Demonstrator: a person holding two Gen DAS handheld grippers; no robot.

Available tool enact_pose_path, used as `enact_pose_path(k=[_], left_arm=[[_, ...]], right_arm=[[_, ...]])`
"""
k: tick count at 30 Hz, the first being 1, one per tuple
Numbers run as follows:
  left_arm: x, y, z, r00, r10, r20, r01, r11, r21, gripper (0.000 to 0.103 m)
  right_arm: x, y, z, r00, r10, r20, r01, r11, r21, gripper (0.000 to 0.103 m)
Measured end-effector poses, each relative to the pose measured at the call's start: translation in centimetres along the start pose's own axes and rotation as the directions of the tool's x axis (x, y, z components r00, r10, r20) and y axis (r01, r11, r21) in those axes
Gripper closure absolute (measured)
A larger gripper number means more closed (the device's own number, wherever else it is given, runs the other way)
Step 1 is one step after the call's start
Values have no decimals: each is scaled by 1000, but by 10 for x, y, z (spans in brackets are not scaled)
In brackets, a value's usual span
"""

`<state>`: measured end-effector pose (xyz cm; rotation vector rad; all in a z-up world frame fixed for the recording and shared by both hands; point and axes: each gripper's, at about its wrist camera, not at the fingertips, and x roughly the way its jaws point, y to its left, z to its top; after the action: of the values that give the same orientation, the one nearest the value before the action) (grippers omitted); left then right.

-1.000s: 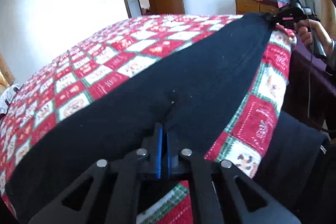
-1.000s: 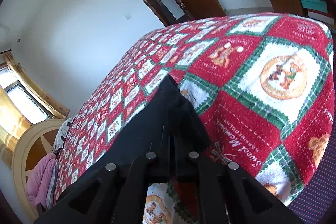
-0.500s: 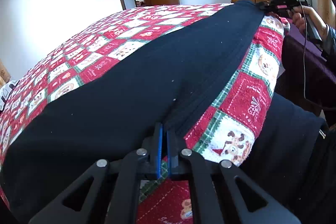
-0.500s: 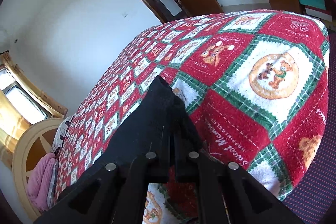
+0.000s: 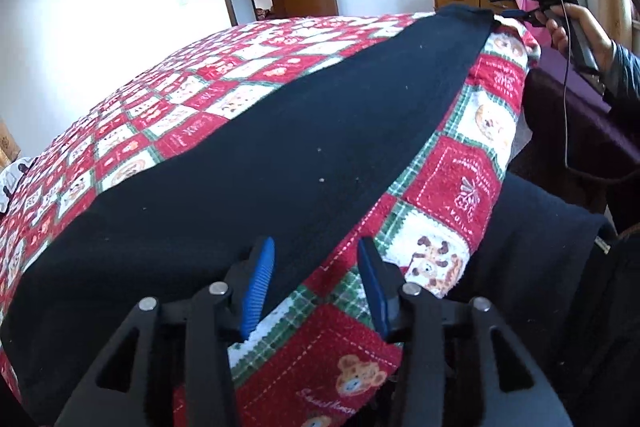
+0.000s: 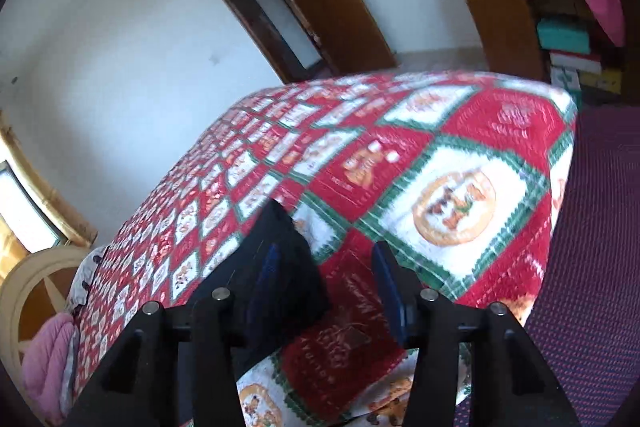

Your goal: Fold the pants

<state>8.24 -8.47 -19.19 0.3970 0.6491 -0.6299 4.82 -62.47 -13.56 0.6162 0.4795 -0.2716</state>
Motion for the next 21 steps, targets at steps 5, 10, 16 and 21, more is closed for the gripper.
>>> enact_pose_path(k=[5,10,16,21], left_arm=[[-20,14,-2,999,21,24,-21,999,-26,45],[-34,57,-29,986,159,-44,-161,985,-62,41],[-58,108,-71,953,280,-119,-297,941,-160,41],[-57,119,-89,967,230,-108,-251,929,-270,41]], right_arm=[[-14,28,-1,999,30,41,-26,995,-97,52],[0,74,-32,992,107,-68,-118,975,-190,52],[23,178,-112,929,208,-306,-331,835,-440,52],[22,267,-175,843,292,-452,-519,661,-542,52]])
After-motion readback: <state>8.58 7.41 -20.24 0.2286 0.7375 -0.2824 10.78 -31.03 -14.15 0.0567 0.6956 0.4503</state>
